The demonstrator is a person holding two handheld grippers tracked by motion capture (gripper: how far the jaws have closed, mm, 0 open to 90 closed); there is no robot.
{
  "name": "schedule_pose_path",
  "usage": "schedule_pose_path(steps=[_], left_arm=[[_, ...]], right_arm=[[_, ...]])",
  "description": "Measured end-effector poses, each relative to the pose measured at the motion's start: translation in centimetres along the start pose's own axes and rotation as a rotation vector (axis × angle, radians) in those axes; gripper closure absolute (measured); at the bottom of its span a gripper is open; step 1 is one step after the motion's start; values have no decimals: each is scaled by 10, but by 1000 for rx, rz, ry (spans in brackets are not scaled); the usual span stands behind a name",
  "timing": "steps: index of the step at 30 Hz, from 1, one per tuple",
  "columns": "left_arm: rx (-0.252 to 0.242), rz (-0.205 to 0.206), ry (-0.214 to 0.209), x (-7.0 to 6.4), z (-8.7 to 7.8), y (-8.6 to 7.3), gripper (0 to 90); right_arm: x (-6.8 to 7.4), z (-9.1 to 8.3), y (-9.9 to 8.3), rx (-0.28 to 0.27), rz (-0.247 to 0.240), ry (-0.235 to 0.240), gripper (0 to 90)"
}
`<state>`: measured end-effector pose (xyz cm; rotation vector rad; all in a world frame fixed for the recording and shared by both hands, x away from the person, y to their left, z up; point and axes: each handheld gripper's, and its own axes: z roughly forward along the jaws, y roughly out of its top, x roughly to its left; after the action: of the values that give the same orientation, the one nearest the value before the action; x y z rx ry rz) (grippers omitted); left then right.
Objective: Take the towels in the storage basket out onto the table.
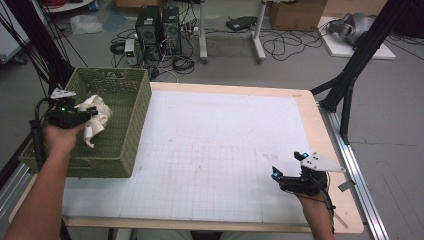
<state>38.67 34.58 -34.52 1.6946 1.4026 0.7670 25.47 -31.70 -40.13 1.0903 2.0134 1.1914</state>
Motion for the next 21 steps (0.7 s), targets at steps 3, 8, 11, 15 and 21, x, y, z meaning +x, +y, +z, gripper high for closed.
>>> schedule_pose_path(steps=[3,8,11,15,21], left_arm=[[-74,-17,-21,2,-11,2,726],[-181,-20,-64,0,-28,8,726],[-235,-15,-91,-3,-38,14,726],[-298,5,-126,-10,-51,25,727],[-368,31,-200,-27,-66,39,727]], right_arm=[[1,1,1,-6,1,7,81],[0,1,2,-14,10,11,81],[1,2,2,-16,9,15,81],[2,3,3,-15,6,16,81],[1,2,3,-15,6,18,81]])
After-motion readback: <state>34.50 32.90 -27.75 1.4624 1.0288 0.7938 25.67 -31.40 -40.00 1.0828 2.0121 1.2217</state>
